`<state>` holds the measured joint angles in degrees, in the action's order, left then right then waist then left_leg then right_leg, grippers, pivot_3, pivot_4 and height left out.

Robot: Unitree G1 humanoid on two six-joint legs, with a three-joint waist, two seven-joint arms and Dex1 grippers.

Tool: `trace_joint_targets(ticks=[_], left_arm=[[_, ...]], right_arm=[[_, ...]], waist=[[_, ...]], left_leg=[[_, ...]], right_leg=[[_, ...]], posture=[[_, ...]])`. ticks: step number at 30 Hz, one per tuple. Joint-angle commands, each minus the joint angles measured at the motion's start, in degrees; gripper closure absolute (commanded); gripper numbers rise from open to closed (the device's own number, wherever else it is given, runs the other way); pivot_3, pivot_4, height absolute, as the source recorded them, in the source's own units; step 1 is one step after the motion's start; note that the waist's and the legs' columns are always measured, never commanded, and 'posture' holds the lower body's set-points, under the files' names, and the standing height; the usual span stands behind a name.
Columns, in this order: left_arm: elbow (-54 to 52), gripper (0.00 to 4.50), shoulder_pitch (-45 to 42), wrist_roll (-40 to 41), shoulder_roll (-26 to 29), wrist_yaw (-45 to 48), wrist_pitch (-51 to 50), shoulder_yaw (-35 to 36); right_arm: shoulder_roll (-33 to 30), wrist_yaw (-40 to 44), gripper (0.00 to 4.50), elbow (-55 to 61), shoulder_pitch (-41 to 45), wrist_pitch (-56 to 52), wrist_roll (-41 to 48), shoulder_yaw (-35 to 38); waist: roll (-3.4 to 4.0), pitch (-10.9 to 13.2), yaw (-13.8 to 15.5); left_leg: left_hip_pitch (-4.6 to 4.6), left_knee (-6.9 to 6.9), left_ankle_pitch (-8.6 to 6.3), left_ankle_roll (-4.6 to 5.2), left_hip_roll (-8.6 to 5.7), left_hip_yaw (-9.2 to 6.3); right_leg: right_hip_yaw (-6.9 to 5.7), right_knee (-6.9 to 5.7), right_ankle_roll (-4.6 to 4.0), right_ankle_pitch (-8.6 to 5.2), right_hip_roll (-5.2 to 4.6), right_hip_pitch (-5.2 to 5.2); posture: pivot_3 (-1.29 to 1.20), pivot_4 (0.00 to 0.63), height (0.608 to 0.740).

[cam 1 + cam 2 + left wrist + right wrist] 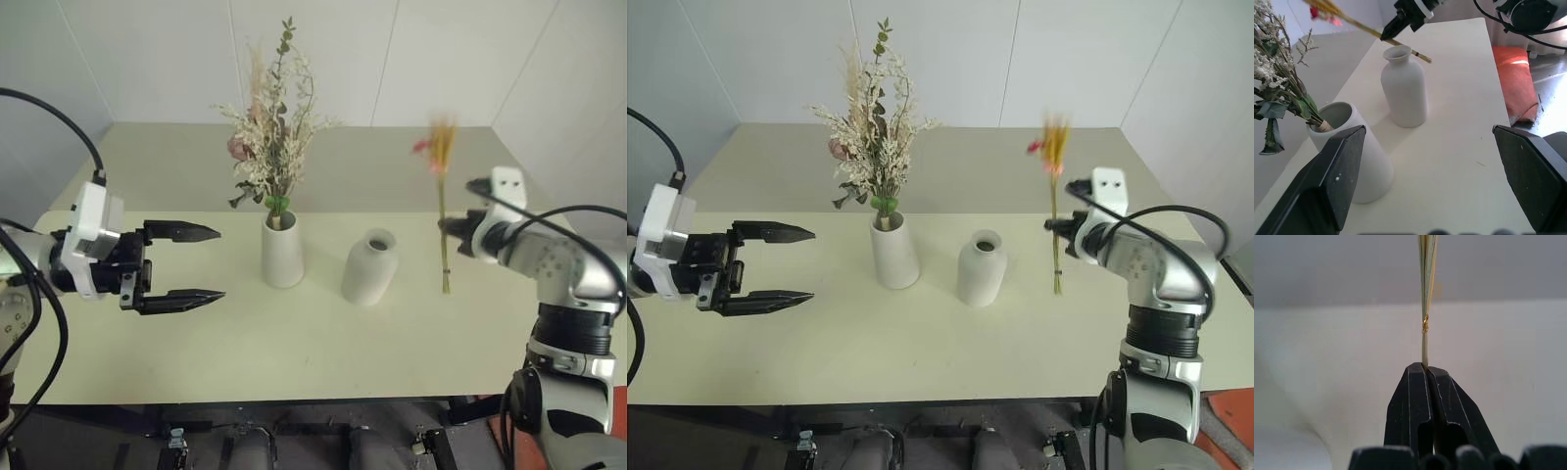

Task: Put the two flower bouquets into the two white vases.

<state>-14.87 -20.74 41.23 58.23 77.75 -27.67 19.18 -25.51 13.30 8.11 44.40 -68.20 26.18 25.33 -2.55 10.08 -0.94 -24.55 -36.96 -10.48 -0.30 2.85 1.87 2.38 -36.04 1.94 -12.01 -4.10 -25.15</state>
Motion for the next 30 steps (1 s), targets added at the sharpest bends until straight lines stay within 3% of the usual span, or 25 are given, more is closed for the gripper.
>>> trace_joint_targets(ticks=[1, 9, 18, 28, 30], left_arm=[[1.9, 0.0, -4.5, 2.7, -1.2, -1.1, -0.9, -0.5], [5.1, 0.0, -8.9, 3.6, -2.5, -1.9, -2.5, -1.5], [3.5, 0.0, -8.5, 7.4, -2.8, -5.9, -5.9, 1.3], [2.6, 0.0, -7.7, 7.7, -2.4, -6.7, -6.4, 2.1], [2.6, 0.0, -7.8, 7.6, -2.3, -6.8, -6.4, 2.0]], right_arm=[[2.2, 1.5, 4.47, 8.6, 1.9, 7.0, 5.8, 4.8], [7.6, 4.8, 4.47, 15.5, 3.3, 13.6, 16.5, 1.9], [9.9, 6.9, 4.47, 12.3, -1.9, 24.0, 13.3, -7.5], [8.0, 9.8, 4.47, 13.1, -10.3, 26.8, 12.4, -12.3], [7.3, 10.5, 3.98, 14.4, -13.6, 27.7, 11.9, -12.9]], waist=[[0.0, 0.0, -0.1], [0.01, 0.0, -1.1], [0.02, 0.0, -1.4], [0.01, 0.0, -1.3], [0.01, 0.0, -1.2]], left_leg=[[0.02, 0.0, 0.0, 0.0, 0.01, 0.0], [0.08, 0.02, 0.0, 0.0, 0.05, 0.0], [0.13, 0.01, 0.0, 0.0, 0.04, 0.0], [0.14, 0.01, 0.0, 0.0, 0.04, 0.0], [0.14, 0.01, 0.0, 0.0, 0.04, 0.0]], right_leg=[[0.0, -0.01, 0.04, -0.03, 0.01, 0.02], [0.04, -0.06, -0.17, 0.09, 0.05, 0.03], [0.04, -0.08, -0.17, 0.1, 0.04, 0.07], [0.04, -0.08, -0.18, 0.09, 0.04, 0.08], [0.04, -0.08, -0.18, 0.09, 0.04, 0.08]], posture=[[0.0, 0.15, 0.74], [0.0, 0.15, 0.74], [0.0, 0.15, 0.74], [0.0, 0.15, 0.74], [0.0, 0.15, 0.74]])
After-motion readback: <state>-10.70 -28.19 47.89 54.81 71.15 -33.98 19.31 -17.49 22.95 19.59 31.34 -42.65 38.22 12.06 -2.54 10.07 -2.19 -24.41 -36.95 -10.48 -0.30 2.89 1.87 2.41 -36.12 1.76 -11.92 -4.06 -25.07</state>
